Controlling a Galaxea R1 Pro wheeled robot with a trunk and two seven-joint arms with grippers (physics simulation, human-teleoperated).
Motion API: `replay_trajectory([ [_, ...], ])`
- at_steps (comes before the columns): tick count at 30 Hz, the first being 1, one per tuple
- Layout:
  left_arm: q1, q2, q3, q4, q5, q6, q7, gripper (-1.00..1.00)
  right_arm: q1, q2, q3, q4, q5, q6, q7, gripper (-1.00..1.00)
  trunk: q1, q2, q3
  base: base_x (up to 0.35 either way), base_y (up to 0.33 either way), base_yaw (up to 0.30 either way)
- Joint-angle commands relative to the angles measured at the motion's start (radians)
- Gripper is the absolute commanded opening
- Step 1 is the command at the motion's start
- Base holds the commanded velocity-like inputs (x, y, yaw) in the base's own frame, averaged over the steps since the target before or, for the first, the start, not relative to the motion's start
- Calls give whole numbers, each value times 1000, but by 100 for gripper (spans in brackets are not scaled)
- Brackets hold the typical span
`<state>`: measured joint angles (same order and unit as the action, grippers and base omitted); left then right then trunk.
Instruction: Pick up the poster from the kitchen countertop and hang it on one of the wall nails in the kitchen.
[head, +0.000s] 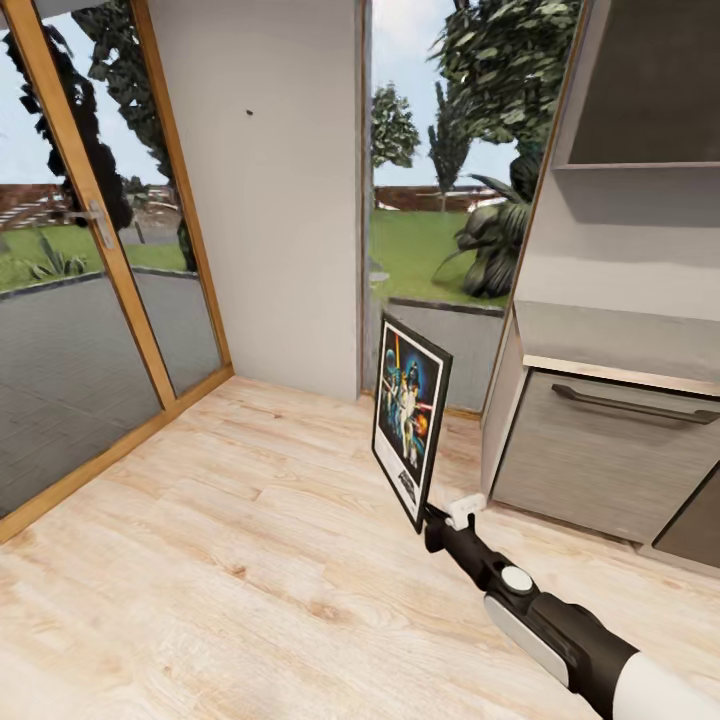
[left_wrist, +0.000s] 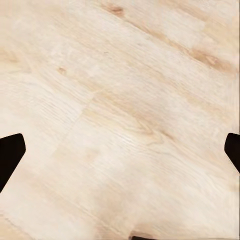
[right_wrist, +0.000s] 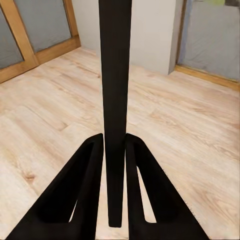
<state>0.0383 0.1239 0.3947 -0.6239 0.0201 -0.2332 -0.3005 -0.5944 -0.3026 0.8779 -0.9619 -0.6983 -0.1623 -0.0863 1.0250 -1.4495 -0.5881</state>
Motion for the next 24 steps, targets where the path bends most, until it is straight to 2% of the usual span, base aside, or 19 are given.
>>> replay_trajectory([
  [1,0,0,4,-2,2,0,-15,100,-2,-2,7,3,-12,-7,-2,-100,0,-1,-1,0,0,0],
  [10,0,3,4,-4,2,2,-46,100,-1,-4,6,21,-18,-8,10,-100,0,-1,-1,0,0,0],
  [24,0,3,1,4,2,4,-46,100,-1,-4,5,17,-20,-8,9,-100,-54,97,43,0,0,0],
])
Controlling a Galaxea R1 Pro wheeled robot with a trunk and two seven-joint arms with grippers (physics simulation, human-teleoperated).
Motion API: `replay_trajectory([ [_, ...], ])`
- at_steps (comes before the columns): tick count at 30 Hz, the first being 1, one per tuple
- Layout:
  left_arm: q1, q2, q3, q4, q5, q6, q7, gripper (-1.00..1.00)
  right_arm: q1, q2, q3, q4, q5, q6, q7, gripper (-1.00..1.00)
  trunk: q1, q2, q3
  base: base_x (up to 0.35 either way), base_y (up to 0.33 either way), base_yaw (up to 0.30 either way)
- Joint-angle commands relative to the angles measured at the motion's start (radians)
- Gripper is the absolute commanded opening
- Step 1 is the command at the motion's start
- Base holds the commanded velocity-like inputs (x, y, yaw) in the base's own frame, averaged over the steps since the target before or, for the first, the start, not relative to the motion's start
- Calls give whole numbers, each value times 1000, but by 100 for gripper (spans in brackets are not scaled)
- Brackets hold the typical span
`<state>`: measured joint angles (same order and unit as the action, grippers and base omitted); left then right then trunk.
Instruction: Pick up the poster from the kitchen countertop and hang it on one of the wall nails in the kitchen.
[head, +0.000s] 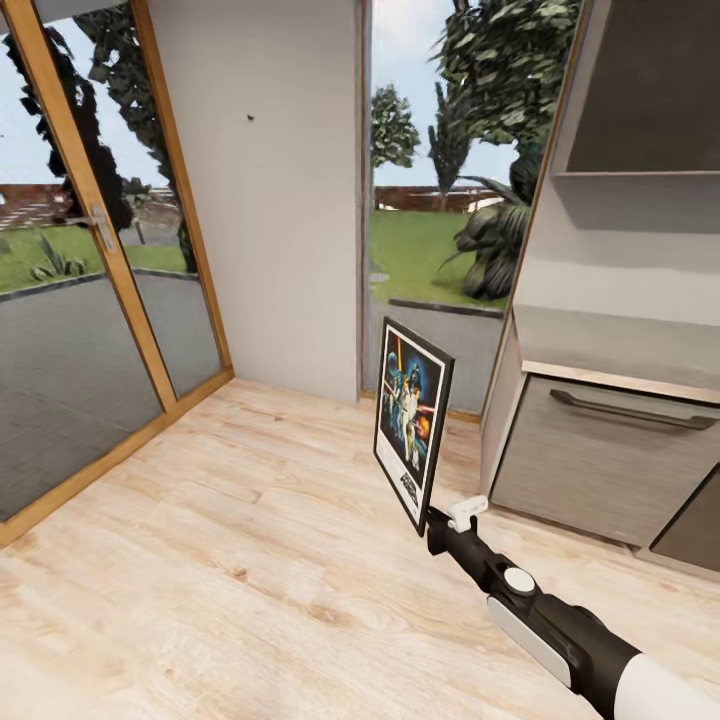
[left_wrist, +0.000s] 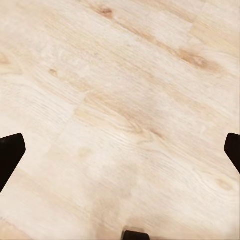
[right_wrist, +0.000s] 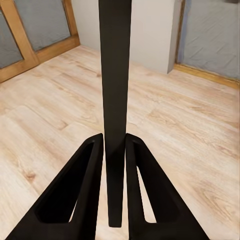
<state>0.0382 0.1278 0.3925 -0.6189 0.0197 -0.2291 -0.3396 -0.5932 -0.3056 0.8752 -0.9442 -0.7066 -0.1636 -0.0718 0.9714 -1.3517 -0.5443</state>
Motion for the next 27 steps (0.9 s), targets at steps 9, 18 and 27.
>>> replay_trajectory([
  [9,0,-2,2,-39,3,12,-16,100,-2,-3,1,-5,-10,-8,-5,-100,-35,63,28,0,0,0],
  [18,0,0,2,-98,-4,14,-102,100,0,-109,2,-103,-13,-7,23,-100,-69,126,56,0,0,0],
  [27,0,2,3,-97,-6,11,-201,100,64,-161,3,-173,-9,-7,37,-100,-104,189,84,0,0,0],
])
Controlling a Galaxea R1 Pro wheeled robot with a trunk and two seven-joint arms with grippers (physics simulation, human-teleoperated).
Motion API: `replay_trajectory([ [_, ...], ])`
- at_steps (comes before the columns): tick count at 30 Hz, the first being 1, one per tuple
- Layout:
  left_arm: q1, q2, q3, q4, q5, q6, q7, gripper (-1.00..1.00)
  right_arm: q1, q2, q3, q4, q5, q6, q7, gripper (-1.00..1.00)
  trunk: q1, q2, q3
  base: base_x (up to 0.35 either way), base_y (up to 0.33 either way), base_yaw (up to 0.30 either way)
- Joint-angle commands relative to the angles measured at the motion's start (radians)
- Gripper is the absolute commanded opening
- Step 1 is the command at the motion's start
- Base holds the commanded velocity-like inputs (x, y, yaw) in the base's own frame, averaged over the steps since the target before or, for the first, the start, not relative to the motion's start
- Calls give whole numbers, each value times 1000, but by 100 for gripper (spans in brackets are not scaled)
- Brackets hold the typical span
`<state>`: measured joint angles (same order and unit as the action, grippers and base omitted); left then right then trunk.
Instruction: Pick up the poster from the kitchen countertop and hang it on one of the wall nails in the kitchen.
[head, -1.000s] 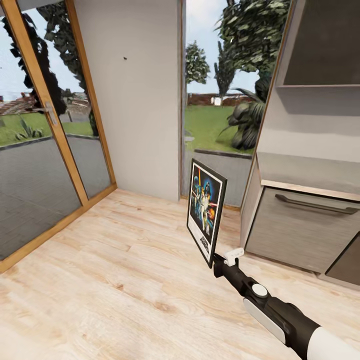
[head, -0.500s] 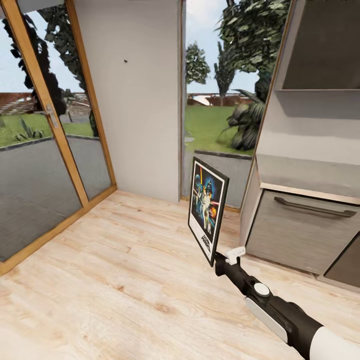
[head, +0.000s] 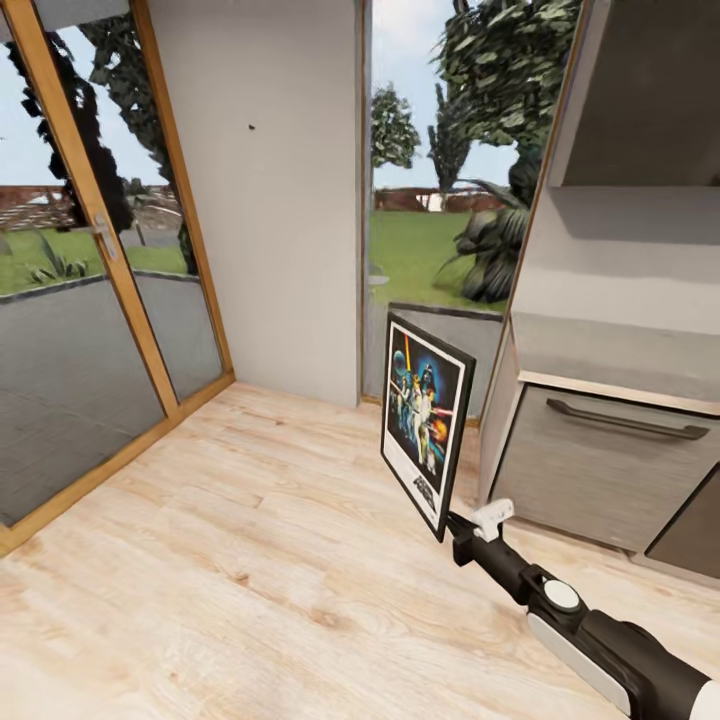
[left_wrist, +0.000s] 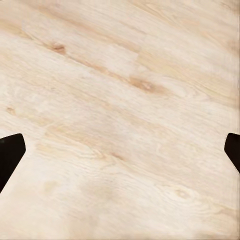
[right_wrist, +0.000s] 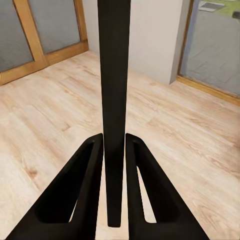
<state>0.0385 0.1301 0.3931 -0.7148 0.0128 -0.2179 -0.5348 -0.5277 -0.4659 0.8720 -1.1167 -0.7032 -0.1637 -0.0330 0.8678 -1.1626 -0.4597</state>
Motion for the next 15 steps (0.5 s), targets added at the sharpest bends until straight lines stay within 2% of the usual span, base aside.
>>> replay_trajectory([
  [1,0,0,2,-1,1,-1,-7,100,-1,-2,6,-1,-12,-7,-1,-100,-4,7,2,0,0,0],
  [9,0,0,-2,0,1,-1,-13,100,38,-9,7,-67,-12,-4,-1,-100,-35,63,27,0,0,0],
  [15,0,0,-2,0,1,-1,-14,100,44,-10,7,-79,-12,-2,-2,-100,-58,105,46,0,0,0],
])
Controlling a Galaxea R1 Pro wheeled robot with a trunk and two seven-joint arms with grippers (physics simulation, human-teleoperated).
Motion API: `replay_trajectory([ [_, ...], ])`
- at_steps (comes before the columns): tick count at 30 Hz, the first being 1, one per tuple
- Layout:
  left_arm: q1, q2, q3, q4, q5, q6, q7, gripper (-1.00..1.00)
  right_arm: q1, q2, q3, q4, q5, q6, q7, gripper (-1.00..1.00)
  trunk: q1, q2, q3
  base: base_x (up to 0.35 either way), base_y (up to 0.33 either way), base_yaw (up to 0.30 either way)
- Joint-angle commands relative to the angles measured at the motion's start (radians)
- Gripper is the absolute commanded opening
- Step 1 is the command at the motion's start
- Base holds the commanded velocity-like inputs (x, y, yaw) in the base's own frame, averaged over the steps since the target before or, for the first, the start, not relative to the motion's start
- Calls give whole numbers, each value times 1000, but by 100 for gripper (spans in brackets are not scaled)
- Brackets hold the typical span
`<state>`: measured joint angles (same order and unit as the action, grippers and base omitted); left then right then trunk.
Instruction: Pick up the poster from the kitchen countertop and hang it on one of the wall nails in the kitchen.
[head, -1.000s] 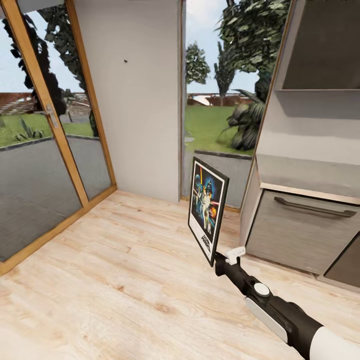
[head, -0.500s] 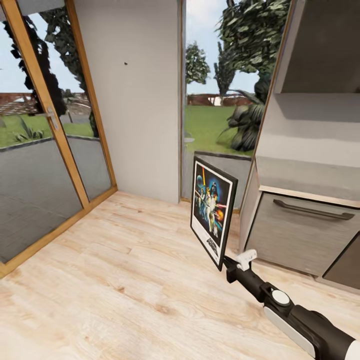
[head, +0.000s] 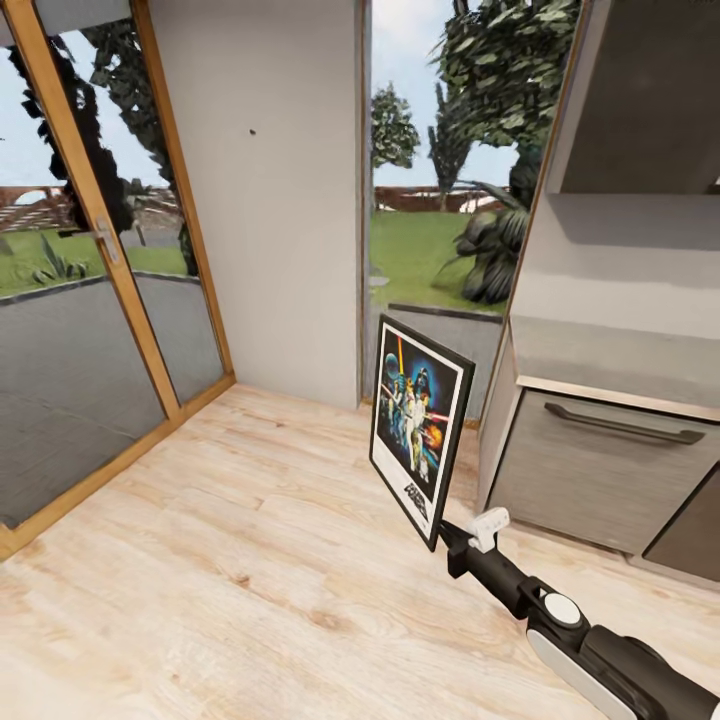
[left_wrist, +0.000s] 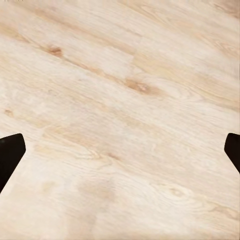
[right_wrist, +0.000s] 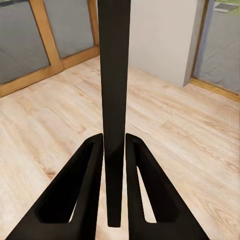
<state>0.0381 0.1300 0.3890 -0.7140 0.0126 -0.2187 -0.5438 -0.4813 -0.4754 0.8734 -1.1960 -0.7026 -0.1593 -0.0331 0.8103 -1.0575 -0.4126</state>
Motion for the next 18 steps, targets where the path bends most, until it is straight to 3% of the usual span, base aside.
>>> replay_trajectory([
  [1,0,-1,2,-1,1,-1,-5,100,-2,-1,6,-1,-12,-7,-2,-100,-4,7,2,0,0,0],
  [18,0,-1,2,0,1,-1,-4,100,0,-2,4,-2,-12,-6,-2,-100,-69,126,56,0,0,0],
])
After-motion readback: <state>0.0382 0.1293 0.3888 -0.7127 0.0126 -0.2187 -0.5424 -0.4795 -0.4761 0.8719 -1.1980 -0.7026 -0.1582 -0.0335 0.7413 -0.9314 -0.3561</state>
